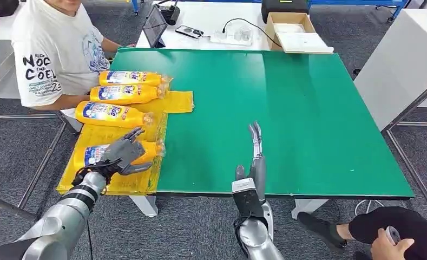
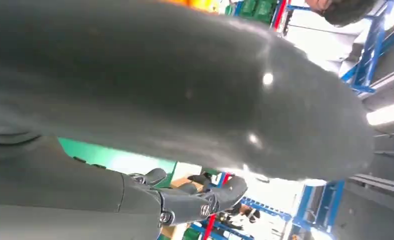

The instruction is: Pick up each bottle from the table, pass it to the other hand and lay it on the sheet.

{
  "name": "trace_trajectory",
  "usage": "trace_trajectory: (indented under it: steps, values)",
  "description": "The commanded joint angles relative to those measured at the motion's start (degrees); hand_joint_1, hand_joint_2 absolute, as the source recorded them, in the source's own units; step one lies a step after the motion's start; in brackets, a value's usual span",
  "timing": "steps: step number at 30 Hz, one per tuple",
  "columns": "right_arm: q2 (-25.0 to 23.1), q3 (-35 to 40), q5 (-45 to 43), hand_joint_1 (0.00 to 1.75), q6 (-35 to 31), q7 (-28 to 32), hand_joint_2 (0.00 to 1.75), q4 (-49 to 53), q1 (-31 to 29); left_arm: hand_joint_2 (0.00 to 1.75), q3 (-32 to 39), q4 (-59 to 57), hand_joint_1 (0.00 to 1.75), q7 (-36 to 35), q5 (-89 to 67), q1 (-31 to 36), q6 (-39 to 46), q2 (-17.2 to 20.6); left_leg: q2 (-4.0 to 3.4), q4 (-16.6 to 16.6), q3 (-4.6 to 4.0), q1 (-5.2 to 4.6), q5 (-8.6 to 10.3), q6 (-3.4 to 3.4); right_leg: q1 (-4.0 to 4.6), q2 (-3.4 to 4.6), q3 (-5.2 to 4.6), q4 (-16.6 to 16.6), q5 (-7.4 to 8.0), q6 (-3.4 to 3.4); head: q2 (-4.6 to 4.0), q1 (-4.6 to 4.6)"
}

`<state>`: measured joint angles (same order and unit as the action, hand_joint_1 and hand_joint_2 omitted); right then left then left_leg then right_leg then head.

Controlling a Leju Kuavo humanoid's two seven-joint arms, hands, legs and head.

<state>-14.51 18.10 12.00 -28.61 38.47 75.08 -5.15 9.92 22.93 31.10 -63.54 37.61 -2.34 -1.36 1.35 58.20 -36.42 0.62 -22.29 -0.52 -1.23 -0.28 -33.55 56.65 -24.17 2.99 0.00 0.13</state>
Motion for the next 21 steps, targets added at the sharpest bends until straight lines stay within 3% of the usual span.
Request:
trace_trajectory:
  steps: [1,4,5,6,7,8,11,13,15,21]
  values:
    - [0.0,-2.98,-0.62,0.0,0.75,0.03,0.0,-6.44,-2.68,0.0,0.48,-2.76,0.0,2.24,4.73,-3.05,-7.5,0.45,-0.37,-0.15,0.12,-0.01,-0.01,0.0,0.02,0.28,0.04,-0.14,0.09,-0.13,0.0,0.0]
    - [-0.29,-3.65,-0.48,0.0,0.84,0.45,0.0,-5.73,-1.86,0.0,-0.17,0.28,0.0,3.21,9.3,-4.04,-2.69,-0.9,-0.25,-0.12,0.17,-0.02,-0.01,0.0,0.01,0.16,0.66,-0.1,0.12,-0.08,0.0,0.0]
    - [-0.36,-3.76,-0.08,0.0,0.61,0.38,0.0,-4.82,-1.16,0.0,0.73,2.84,0.0,4.35,12.71,-4.82,6.54,-2.94,-0.33,-0.14,0.17,0.0,-0.01,0.0,0.04,0.21,0.63,-0.14,0.15,-0.12,0.0,-0.02]
    - [-0.4,-3.7,0.01,0.0,0.57,0.34,0.0,-4.53,-0.87,0.0,0.38,2.97,0.0,3.86,12.78,-4.63,7.05,-3.75,-0.22,-0.09,0.14,-0.01,0.0,-0.01,0.02,0.13,0.62,-0.09,0.12,-0.07,0.0,-0.02]
    - [-0.36,-3.45,0.77,0.0,0.21,-0.17,0.0,-3.78,-0.33,0.0,2.05,5.21,0.0,3.66,15.77,-5.19,13.8,-5.35,-0.1,-0.07,0.1,-0.02,0.01,-0.02,0.01,0.01,0.6,-0.05,0.09,-0.05,0.0,0.0]
    - [-0.43,-2.96,1.85,0.0,-0.26,-0.98,0.0,-3.51,0.15,0.0,4.82,8.65,0.0,7.5,21.58,-5.94,23.1,-7.87,-0.18,-0.1,0.08,0.0,0.01,-0.03,0.03,0.05,0.53,-0.12,0.12,-0.1,0.0,0.0]
    - [-0.67,-1.41,3.6,0.0,-1.06,-1.69,0.0,-4.2,0.56,0.0,3.88,18.7,0.0,8.9,29.96,-9.23,33.26,-10.36,-0.23,-0.03,-0.13,0.04,-0.03,0.01,0.07,0.02,0.24,-0.09,0.15,-0.12,0.0,0.0]
    - [-0.75,-0.85,3.99,0.0,-1.35,-1.67,0.0,-4.8,0.58,0.0,2.99,22.74,0.0,8.9,32.97,-10.55,35.12,-10.66,-0.33,0.07,-0.34,0.07,-0.08,0.01,0.11,0.11,0.05,-0.03,0.17,-0.15,0.0,0.0]
    - [-0.8,-0.54,4.4,0.0,-1.59,-1.54,0.0,-4.91,1.06,0.0,-3.98,33.5,0.0,8.9,44.73,-14.93,39.63,-9.85,-0.4,0.05,-0.54,0.06,-0.06,-0.01,0.1,0.12,-0.14,-0.03,0.25,-0.24,0.0,0.02]
    - [-0.8,-0.54,4.4,0.0,-1.59,-1.54,0.0,-4.91,1.06,0.0,-3.98,33.5,0.0,8.9,44.73,-14.93,39.63,-9.85,-0.55,0.05,-0.8,0.06,-0.05,0.01,0.1,0.22,-0.41,-0.01,0.25,-0.19,0.0,0.0]
